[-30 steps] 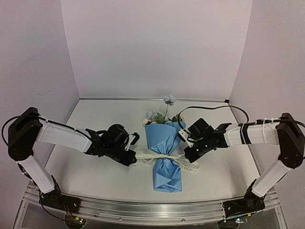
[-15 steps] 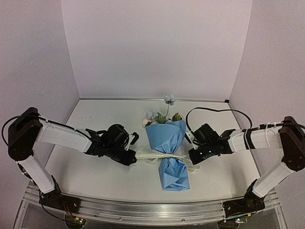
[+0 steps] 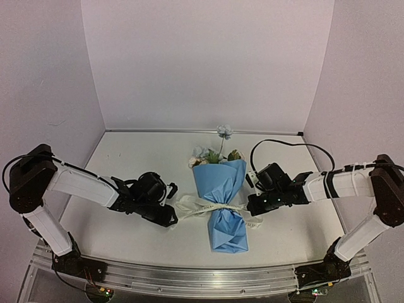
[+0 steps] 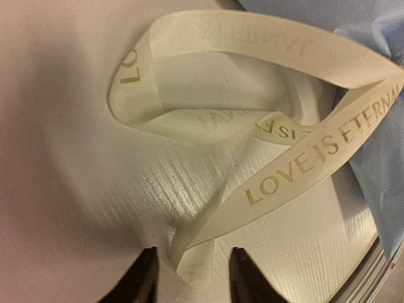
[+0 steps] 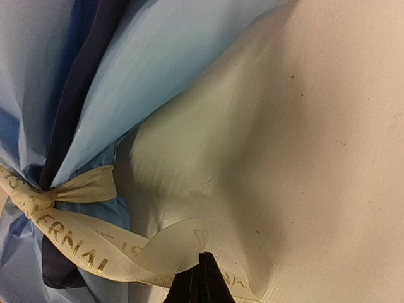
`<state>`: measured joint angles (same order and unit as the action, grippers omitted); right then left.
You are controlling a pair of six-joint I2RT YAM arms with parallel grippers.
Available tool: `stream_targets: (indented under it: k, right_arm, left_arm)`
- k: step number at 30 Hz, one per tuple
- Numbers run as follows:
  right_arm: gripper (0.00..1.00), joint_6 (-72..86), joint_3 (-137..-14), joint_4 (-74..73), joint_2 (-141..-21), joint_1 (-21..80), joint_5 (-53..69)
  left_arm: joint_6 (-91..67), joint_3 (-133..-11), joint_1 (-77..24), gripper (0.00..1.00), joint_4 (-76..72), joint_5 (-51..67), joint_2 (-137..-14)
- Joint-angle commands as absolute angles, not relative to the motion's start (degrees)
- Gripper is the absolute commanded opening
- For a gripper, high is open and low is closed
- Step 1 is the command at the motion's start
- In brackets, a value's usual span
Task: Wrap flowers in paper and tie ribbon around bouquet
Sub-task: Tie the half-tied ribbon around the folded bouquet.
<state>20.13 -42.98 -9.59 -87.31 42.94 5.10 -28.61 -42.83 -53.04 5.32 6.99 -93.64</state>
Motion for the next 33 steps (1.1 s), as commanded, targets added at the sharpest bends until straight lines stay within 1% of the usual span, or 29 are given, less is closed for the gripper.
stream_targets:
  k: [1, 3, 5, 11, 16, 20, 24, 26, 29, 30, 33]
  right_arm:
    - [0.00, 22.31, -45.13, -8.05, -86.69, 43.48, 6.69]
    - [0.00, 22.35, -45.31, -8.35, -86.48, 43.51, 6.93]
    - [0.00, 22.09, -45.62, -9.06, -86.19, 43.51, 6.93]
    - [0.00, 22.05, -46.42, -10.43, -85.87, 43.51, 7.45]
    - [0.00, 22.14, -47.02, -11.32, -85.85, 43.51, 7.85]
    - [0.00, 21.70, -47.27, -11.91, -85.25, 43.51, 7.42]
    - [0.00, 21.30, -47.40, -12.30, -84.90, 43.51, 7.27]
    - [0.00, 21.20, -47.54, -12.35, -84.90, 43.51, 7.35]
    - [0.00, 20.77, -47.75, -12.57, -84.77, 43.51, 7.03]
    - [0.00, 20.52, -47.85, -12.87, -84.73, 43.51, 6.95]
    - [0.00, 19.66, -48.07, -13.74, -84.50, 43.49, 6.60]
  left_arm:
    - [-29.63, -43.66, -53.28, 0.54, 2.60, 3.79, -85.49]
    - [-28.62, -45.31, -53.95, 0.59, 3.32, 3.68, -83.79]
    - [-27.12, -48.90, -55.46, 0.61, 5.07, 3.77, -84.95]
    - [-23.24, -62.63, -61.02, 0.58, 11.51, 2.55, -95.56]
    - [-21.60, -71.75, -64.32, 0.57, 15.77, 0.80, -103.67]
    - [-21.21, -76.30, -66.07, 0.56, 19.71, -2.36, -108.50]
    - [-21.45, -77.91, -66.36, 0.55, 21.76, -4.80, -110.30]
    - [-21.40, -77.95, -66.35, 0.50, 21.63, -4.94, -110.66]
    - [-21.42, -78.02, -66.36, 0.41, 21.52, -4.37, -111.28]
    - [-21.49, -77.99, -66.35, 0.34, 21.49, -4.07, -111.43]
    - [-21.78, -77.18, -66.35, 0.18, 20.96, -3.81, -111.05]
